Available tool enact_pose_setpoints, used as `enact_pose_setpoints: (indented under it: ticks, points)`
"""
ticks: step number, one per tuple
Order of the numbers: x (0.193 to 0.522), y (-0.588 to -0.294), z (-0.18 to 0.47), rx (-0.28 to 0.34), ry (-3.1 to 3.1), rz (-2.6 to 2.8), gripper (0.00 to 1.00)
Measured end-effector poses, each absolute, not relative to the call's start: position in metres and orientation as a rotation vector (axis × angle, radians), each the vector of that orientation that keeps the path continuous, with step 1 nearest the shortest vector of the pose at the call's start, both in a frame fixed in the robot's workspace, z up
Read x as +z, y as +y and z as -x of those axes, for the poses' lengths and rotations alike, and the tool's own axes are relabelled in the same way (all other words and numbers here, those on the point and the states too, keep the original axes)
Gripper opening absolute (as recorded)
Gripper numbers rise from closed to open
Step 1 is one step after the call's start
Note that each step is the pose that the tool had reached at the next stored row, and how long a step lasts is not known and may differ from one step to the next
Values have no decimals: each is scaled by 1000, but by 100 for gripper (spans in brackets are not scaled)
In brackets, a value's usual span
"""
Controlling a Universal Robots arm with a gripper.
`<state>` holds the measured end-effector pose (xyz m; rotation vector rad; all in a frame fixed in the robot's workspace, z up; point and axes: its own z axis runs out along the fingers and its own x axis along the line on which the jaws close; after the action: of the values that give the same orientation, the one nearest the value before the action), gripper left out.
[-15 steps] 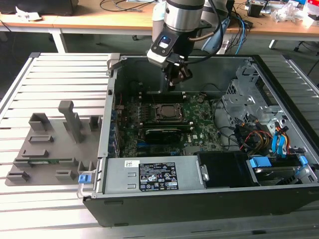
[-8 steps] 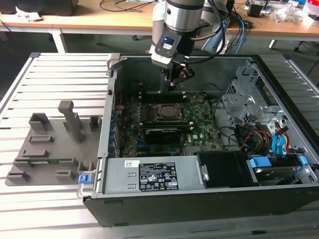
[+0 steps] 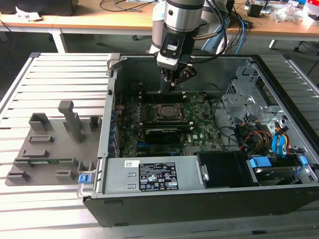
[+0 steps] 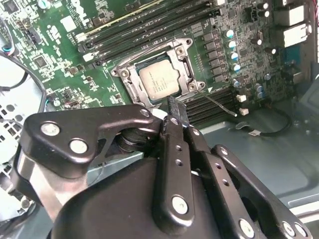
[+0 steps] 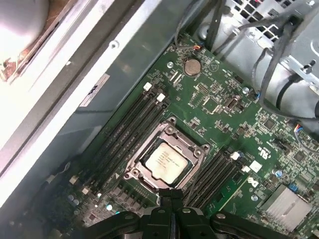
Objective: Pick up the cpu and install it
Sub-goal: 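Install the first cpu locking lever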
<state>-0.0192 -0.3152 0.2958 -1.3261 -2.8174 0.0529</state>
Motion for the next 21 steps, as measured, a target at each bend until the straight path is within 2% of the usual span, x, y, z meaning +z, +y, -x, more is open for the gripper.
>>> enact_pose_setpoints:
  ticks: [21]
  points:
    - [296,-315,19,60,-3012,815,11]
